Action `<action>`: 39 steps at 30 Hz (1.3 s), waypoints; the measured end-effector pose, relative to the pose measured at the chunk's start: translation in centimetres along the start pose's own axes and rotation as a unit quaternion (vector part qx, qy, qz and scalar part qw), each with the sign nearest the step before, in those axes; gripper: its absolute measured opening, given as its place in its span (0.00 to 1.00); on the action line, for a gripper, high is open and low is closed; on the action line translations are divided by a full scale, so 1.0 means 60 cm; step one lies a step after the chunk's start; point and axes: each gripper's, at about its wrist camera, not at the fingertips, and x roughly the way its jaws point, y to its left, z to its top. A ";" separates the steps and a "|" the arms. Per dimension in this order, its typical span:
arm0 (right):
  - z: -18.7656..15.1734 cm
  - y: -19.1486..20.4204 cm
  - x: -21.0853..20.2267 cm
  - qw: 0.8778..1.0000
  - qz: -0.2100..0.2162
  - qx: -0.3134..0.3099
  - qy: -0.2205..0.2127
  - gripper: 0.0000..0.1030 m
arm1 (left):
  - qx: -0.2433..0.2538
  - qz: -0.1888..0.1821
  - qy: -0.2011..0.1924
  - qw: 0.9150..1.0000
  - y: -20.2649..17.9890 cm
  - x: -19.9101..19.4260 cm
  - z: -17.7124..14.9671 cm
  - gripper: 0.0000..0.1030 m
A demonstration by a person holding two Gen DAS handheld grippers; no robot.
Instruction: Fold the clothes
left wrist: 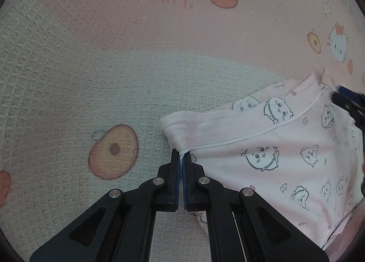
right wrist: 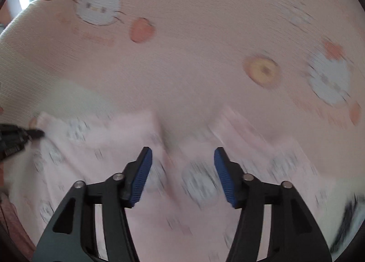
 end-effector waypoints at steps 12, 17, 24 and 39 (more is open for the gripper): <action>0.054 0.006 -0.002 0.997 0.069 -0.018 -0.033 0.03 | -0.008 -0.044 -0.076 0.996 -0.006 -0.037 0.035 0.03; 0.070 -0.036 0.023 0.996 0.067 0.040 -0.046 0.03 | -0.007 -0.025 -0.056 0.998 -0.022 0.019 0.050 0.06; 0.077 -0.052 0.080 0.997 0.015 0.073 -0.019 0.30 | -0.051 -0.029 -0.068 0.996 0.009 0.021 0.072 0.47; 0.071 -0.015 0.103 0.999 -0.040 -0.031 0.015 0.19 | -0.110 -0.176 -0.041 0.977 0.053 0.025 0.057 0.39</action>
